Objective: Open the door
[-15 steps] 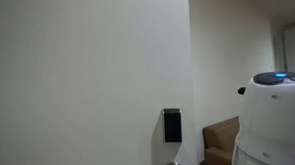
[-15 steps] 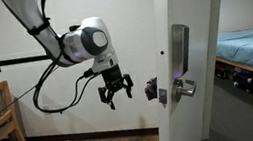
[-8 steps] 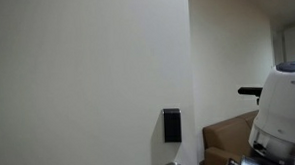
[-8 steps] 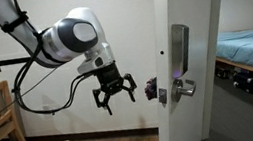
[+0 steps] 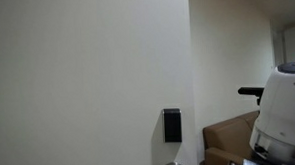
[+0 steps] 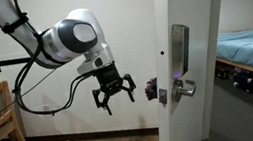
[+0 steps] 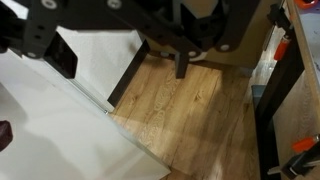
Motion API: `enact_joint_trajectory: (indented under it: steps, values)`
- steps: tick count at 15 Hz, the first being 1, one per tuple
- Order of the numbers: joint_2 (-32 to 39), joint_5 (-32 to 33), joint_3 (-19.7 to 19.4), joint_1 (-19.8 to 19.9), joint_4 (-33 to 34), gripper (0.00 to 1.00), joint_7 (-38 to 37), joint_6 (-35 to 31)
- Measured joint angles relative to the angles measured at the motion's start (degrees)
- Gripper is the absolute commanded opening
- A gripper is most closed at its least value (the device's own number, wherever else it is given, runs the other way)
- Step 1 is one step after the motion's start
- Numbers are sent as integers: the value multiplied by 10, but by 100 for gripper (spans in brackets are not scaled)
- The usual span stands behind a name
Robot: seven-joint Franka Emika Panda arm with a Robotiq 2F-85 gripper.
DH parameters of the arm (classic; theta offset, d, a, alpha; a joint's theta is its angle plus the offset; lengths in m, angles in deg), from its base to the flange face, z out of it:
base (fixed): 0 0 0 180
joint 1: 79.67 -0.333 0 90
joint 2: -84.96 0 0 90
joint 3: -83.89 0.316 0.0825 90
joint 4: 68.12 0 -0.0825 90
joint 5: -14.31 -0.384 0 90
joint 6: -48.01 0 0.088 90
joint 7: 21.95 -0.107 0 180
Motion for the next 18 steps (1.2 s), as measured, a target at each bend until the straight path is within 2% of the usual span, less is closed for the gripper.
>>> enact_joint_trajectory:
  steps: [5,8,14,16,18]
  values:
    - [0,-30,39,11,16,100,-20,2]
    - [11,-96,43,-16,21,100,23,29]
    - [29,-103,55,-17,22,100,22,34]
    - [29,-107,49,-22,22,100,79,23]
    - [29,-118,7,-53,23,100,155,19]
